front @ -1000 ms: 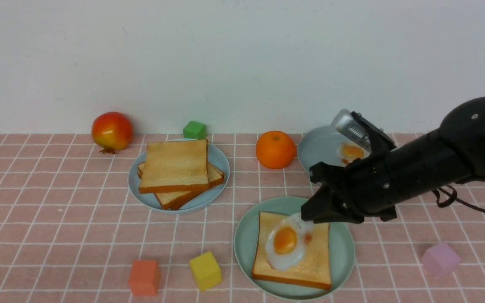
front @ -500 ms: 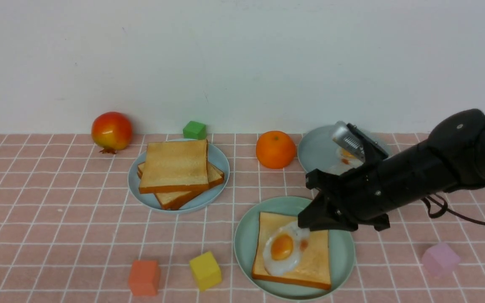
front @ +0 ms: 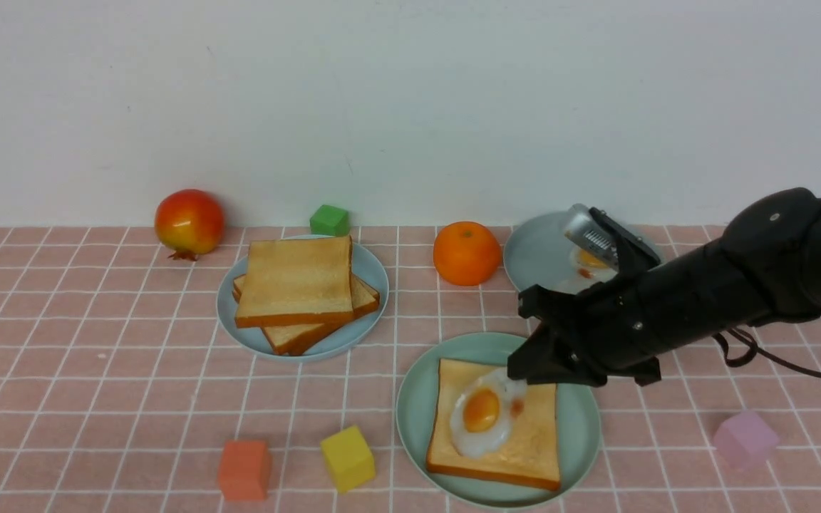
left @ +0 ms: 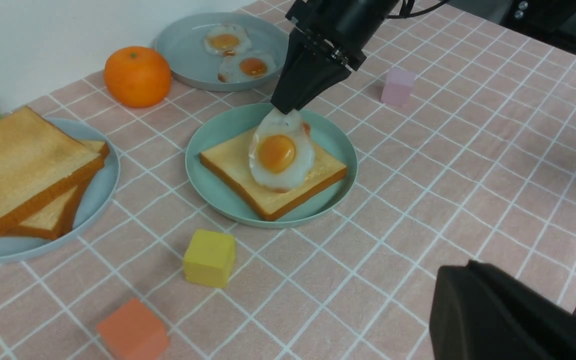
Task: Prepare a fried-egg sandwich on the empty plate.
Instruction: Use the right arm to place the fried egg on the slice of bread in the middle
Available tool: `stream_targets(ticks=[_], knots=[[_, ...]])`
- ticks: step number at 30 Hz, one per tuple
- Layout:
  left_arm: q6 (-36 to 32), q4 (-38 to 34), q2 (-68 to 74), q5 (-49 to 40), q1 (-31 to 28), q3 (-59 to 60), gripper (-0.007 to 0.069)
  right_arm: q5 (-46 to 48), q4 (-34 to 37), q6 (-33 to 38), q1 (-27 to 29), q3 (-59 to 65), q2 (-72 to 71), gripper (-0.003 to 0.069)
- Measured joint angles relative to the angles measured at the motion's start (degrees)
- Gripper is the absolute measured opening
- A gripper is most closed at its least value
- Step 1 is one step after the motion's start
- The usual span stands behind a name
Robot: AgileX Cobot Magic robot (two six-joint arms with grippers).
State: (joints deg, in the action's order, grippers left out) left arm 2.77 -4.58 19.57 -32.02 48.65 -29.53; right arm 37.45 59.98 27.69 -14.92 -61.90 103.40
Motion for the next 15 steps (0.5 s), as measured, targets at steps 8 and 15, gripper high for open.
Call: stream_targets(ticks=[8,15], knots=[[0.00,-0.11,0.00,0.00,0.00,0.00,0.0013,0.00,-3.09,0.10,0.00,0.00,0.00,0.0307],[0.00,-0.11,0.00,0.00,0.00,0.00,0.0013,0.26,-9.64,-3.05,0.00,-1.94,0.00,0.0446]])
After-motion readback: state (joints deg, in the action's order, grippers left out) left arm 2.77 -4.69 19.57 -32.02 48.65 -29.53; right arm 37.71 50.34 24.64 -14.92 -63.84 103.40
